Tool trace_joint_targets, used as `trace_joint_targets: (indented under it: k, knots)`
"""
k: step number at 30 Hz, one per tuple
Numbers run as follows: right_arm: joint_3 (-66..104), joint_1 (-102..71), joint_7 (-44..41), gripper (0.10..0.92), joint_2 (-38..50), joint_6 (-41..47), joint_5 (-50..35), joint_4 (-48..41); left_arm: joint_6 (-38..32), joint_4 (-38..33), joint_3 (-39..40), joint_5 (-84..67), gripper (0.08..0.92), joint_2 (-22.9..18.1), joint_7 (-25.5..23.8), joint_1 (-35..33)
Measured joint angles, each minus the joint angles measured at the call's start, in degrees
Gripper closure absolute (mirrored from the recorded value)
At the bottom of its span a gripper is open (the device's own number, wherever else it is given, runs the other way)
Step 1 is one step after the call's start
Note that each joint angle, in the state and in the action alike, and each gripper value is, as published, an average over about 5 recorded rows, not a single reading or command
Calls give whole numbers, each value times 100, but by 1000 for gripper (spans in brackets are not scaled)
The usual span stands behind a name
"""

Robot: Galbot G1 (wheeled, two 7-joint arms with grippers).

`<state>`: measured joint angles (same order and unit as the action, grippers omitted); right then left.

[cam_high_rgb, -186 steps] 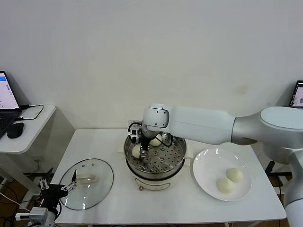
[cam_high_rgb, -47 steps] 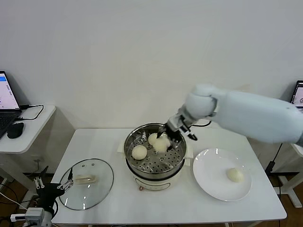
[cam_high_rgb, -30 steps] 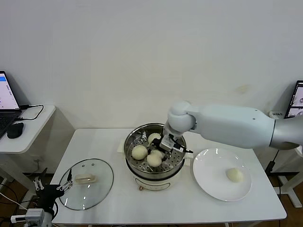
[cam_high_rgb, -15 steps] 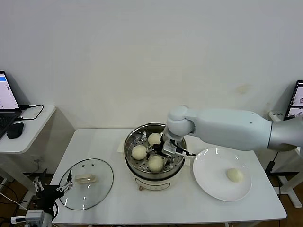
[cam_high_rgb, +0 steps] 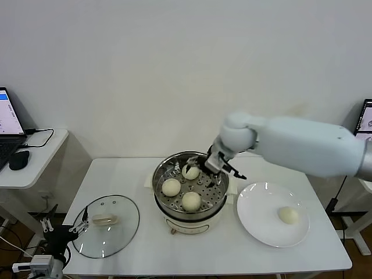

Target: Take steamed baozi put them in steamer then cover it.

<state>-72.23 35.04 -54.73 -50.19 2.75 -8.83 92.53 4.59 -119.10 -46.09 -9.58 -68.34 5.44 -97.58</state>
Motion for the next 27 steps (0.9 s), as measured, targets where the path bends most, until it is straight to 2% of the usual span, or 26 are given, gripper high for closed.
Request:
trace_joint_targets:
  k: [7,12,18,27]
  knots:
    - [166,38,47,203,783,1248,-509,318,-1,0,71,-4,177,60,-1,42]
    - [322,-109,-58,203,1415,1707,-529,401,-6,2,112,-9,177,100,0,43]
    - [637,-537,-434,203,2092,1664,-226,341,-9,36,150,-8,177,131,1,76]
    - [1822,-2082,-870,203,2737,1116,578,-95,3,81,180,39,177,146,8,65]
